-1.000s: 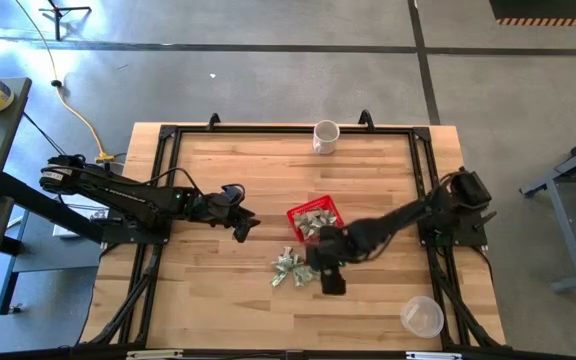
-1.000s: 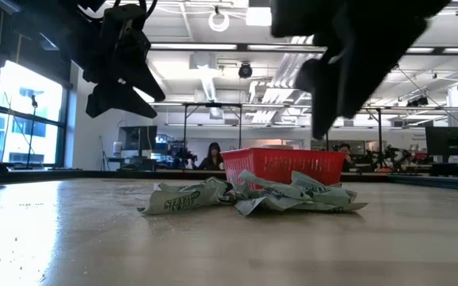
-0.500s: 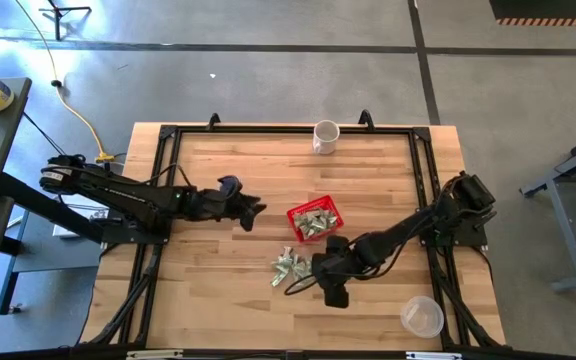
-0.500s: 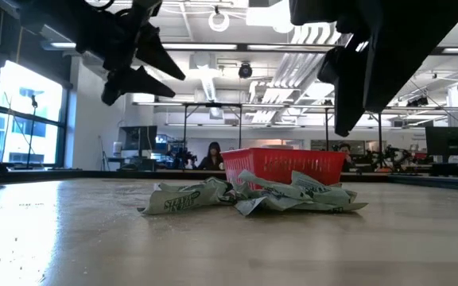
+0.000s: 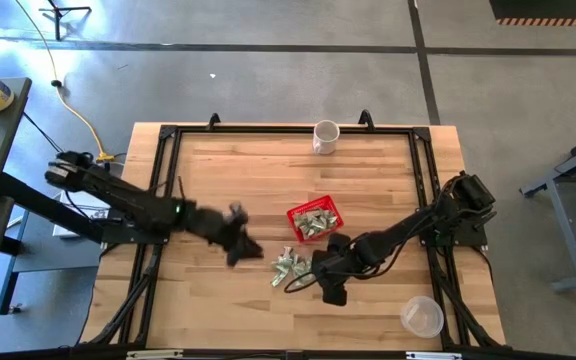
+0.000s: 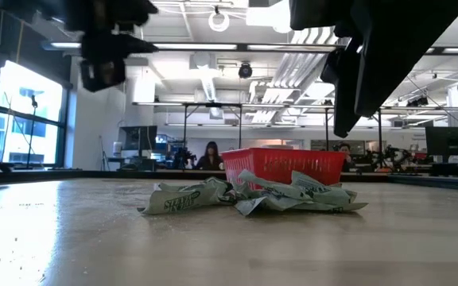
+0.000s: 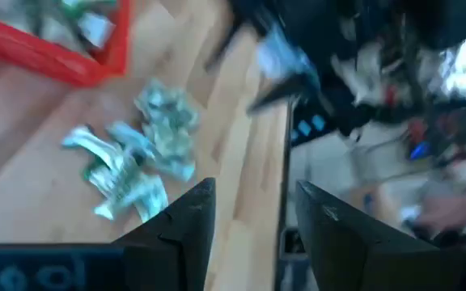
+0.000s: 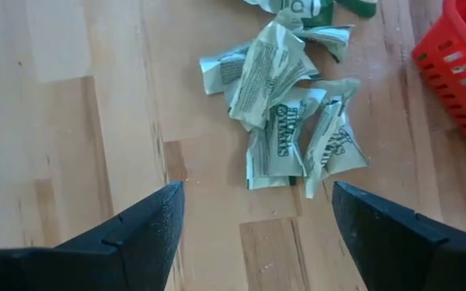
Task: Pick and place items into bin
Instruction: Put the white stevia packet into the red bin
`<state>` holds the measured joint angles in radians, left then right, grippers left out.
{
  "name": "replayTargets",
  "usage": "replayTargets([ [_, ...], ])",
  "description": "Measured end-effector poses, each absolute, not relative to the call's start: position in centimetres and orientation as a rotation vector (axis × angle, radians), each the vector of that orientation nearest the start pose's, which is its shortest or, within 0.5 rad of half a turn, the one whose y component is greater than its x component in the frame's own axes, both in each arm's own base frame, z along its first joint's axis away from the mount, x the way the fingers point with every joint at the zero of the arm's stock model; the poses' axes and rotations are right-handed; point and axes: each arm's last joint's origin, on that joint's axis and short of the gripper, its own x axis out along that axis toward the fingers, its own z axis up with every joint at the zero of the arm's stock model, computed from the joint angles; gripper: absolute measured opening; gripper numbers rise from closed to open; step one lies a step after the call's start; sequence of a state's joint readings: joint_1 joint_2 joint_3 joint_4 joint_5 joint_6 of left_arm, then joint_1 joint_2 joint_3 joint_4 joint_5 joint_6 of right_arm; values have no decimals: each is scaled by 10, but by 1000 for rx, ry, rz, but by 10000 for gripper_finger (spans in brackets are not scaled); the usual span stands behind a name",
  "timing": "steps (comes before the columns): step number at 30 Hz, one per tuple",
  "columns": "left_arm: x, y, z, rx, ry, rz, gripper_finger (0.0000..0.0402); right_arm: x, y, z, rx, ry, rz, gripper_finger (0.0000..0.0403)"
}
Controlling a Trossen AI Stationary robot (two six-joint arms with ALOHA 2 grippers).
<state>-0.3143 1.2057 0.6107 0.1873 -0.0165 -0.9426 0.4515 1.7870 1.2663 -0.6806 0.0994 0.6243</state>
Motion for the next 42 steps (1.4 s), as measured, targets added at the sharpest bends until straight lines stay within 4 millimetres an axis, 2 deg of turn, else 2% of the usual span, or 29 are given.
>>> replayTargets([
  [3, 230, -103, 212, -788, 533, 12, 191, 317, 151, 200, 206, 1222, -76, 303],
  [7, 227, -132, 203, -701, 532, 96, 188, 309, 147, 198, 195, 1295, -146, 303],
  [11, 245, -161, 203, -635, 566, 136, 188, 297, 150, 196, 152, 1362, -219, 303],
  [13, 262, -179, 202, -574, 589, 126, 188, 289, 158, 197, 105, 1375, -227, 303],
  [17, 292, -202, 186, -459, 747, 203, 188, 272, 172, 198, 10, 1406, -216, 303],
  [19, 304, -203, 174, -402, 835, 301, 188, 264, 178, 196, -43, 1416, -222, 303],
  [22, 327, -205, 169, -442, 880, 382, 188, 249, 183, 191, -99, 1444, -252, 303],
  [25, 350, -199, 166, -496, 908, 413, 188, 231, 189, 182, -119, 1466, -259, 303],
  [27, 356, -187, 165, -506, 967, 450, 188, 222, 192, 177, -113, 1474, -264, 303],
  [29, 369, -179, 166, -592, 967, 439, 188, 210, 196, 172, -125, 1469, -266, 303],
  [31, 367, -166, 162, -610, 1045, 494, 188, 202, 197, 168, -143, 1477, -263, 303],
  [33, 374, -158, 157, -673, 1057, 513, 188, 193, 198, 164, -160, 1483, -252, 303],
  [36, 371, -147, 150, -689, 1152, 563, 188, 184, 197, 161, -180, 1492, -246, 303],
  [42, 373, -145, 146, -733, 1220, 545, 182, 175, 191, 164, -180, 1473, -236, 303],
])
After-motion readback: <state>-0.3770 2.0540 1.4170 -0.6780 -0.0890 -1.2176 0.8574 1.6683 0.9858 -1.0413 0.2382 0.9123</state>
